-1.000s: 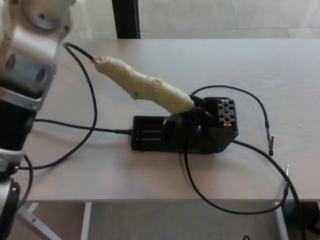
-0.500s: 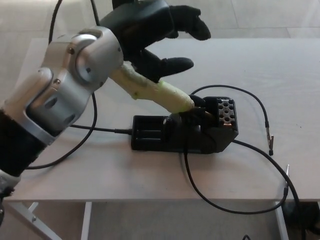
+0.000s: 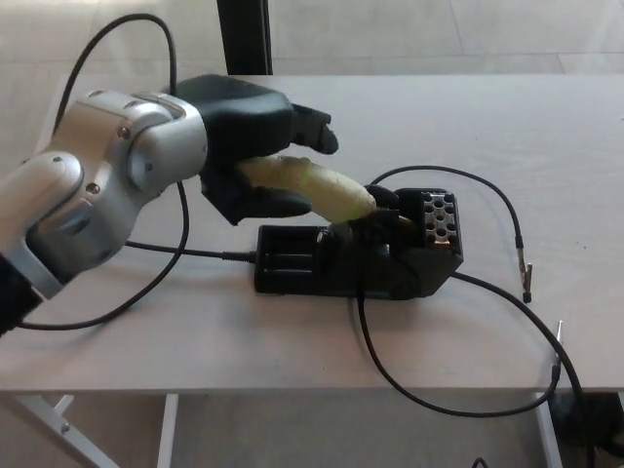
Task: Use the left hand of the robot to grab the soldering gun kept on the middle of the table and pull it out of its base and keep it on the left side of the base
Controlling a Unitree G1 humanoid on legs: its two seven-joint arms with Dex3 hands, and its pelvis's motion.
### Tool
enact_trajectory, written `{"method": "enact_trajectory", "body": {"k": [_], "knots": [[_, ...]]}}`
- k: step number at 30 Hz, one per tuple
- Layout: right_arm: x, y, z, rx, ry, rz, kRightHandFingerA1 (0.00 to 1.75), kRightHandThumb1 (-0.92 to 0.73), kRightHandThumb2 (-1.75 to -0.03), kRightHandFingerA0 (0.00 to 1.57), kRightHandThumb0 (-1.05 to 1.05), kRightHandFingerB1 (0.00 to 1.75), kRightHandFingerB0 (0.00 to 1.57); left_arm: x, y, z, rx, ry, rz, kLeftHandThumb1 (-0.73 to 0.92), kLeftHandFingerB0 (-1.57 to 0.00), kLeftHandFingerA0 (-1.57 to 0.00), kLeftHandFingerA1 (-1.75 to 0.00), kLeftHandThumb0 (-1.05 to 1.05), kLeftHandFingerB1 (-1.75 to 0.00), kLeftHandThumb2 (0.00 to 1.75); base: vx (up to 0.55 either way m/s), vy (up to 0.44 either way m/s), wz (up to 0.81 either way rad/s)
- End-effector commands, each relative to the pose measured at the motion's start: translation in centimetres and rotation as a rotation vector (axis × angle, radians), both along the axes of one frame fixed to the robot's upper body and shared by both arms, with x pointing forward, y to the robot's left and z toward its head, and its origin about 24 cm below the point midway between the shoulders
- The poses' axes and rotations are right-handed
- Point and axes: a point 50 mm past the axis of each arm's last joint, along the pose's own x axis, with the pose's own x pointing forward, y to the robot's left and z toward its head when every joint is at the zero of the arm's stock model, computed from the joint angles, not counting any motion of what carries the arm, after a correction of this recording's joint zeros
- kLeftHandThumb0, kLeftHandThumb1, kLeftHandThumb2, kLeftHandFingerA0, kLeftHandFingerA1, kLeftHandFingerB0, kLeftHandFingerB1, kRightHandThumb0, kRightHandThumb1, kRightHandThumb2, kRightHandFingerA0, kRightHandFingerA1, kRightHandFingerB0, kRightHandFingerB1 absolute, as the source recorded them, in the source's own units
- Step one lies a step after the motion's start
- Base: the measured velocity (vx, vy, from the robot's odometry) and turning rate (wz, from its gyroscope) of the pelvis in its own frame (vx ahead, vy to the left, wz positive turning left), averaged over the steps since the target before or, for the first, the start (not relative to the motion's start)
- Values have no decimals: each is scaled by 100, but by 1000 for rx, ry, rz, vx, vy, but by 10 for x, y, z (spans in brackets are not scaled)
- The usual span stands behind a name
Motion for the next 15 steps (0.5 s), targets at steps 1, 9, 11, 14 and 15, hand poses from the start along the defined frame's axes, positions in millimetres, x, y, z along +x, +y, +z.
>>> {"method": "enact_trajectory", "body": {"k": [1, 9, 11, 14, 15], "knots": [[3, -11, 20, -55, -27, 32, 59, -21, -119, 61, -105, 41, 47, -5, 24, -10, 471, -33, 40, 76, -16, 0, -8, -105, -35, 117, 0, 0, 0], [5, -12, 21, -62, -30, 35, 59, -21, -119, 62, -105, 40, 47, -7, 15, -23, 235, -220, 87, 53, -7, -87, -87, -63, -45, 87, 0, 0, 0], [5, -12, 21, -62, -32, 30, 57, -21, -118, 61, -105, 39, 47, -10, 13, -33, 65, -337, 40, 69, -31, -90, -163, -18, -48, 69, 0, 0, 0], [6, -12, 22, -67, -39, 27, 57, -23, -116, 60, -105, 40, 48, -16, 11, -39, -121, -421, -32, 74, -59, -98, -171, -22, -57, 70, 0, 0, 0], [6, -12, 22, -66, -41, 28, 58, -22, -119, 61, -105, 40, 49, -16, 11, -39, -124, -426, -44, 67, -79, -101, -167, -24, -71, 70, 0, 0, 0]]}}
